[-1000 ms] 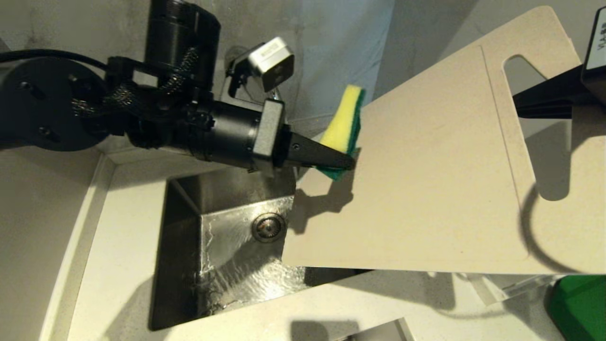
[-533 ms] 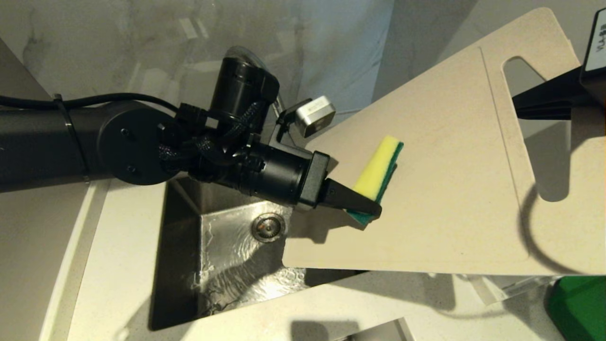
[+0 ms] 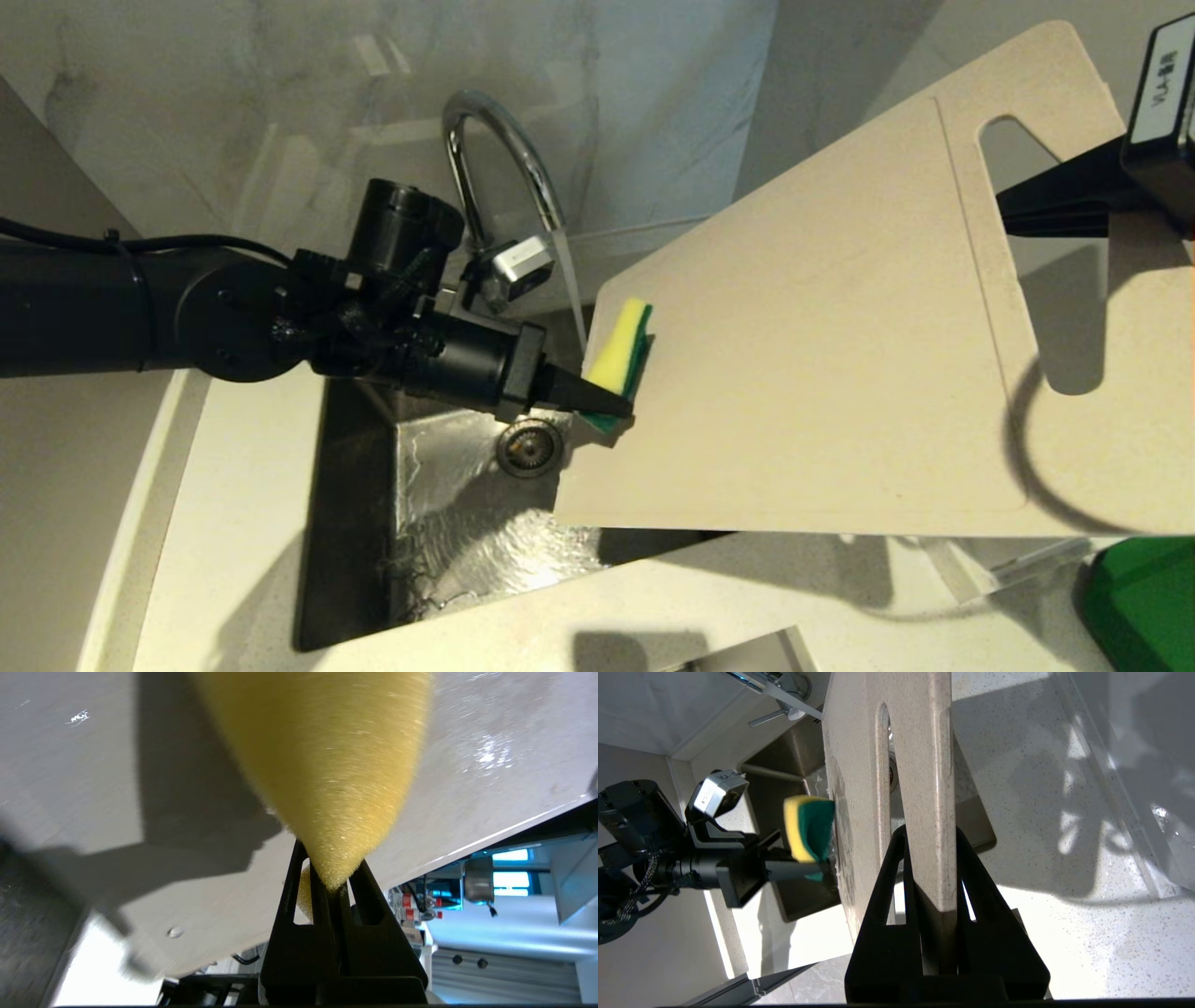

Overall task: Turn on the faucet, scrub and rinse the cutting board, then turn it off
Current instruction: Scrub the cutting board underwater

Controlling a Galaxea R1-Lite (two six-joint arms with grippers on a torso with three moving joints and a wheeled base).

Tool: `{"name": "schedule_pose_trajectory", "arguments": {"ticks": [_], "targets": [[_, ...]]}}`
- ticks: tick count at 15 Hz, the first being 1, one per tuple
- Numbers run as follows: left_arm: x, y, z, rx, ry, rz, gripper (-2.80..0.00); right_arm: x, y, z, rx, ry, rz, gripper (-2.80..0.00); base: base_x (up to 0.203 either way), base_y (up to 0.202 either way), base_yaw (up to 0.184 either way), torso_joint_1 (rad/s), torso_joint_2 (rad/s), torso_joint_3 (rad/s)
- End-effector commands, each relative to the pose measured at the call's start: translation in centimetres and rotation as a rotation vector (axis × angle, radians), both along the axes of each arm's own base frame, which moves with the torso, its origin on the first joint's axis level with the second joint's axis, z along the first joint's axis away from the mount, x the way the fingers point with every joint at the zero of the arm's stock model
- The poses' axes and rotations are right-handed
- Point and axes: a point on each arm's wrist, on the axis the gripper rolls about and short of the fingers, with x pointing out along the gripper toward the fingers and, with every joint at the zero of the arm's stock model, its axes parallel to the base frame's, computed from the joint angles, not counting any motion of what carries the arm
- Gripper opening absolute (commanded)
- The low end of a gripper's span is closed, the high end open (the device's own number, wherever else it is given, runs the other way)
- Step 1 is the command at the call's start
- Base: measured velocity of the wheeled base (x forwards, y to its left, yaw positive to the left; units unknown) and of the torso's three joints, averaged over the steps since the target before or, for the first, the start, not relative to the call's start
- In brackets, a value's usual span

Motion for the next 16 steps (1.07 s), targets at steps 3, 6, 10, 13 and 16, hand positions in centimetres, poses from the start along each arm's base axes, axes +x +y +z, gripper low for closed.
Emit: {"name": "schedule_pose_trajectory", "arguments": {"ticks": [3,6,10,13,16], "targets": [[-0.9,3.3,-0.7,0.027,0.033,0.05,-2.8,0.3,0.1,-0.1,-0.002,0.011,-0.003,-2.8,0.0,0.0,0.0,0.0,0.0,0.0],[-2.1,6.1,-0.2,0.013,0.009,0.102,-2.8,0.2,0.1,-0.2,-0.007,0.017,-0.003,-2.8,0.0,0.0,0.0,0.0,0.0,0.0],[-4.7,9.5,3.2,-0.037,-0.081,0.167,-2.8,-0.3,-0.2,-0.8,-0.018,0.037,-0.006,-2.8,0.0,0.0,0.0,0.0,0.0,0.0],[-7.6,11.1,5.9,-0.079,-0.166,0.185,-2.8,1.1,0.4,-2.3,-0.044,0.099,-0.009,-2.8,0.0,0.0,0.0,0.0,0.0,0.0],[-10.2,12.4,9.2,-0.119,-0.289,0.26,-2.8,4.2,1.8,-3.9,-0.054,0.133,-0.012,-2.8,0.0,0.0,0.0,0.0,0.0,0.0]]}}
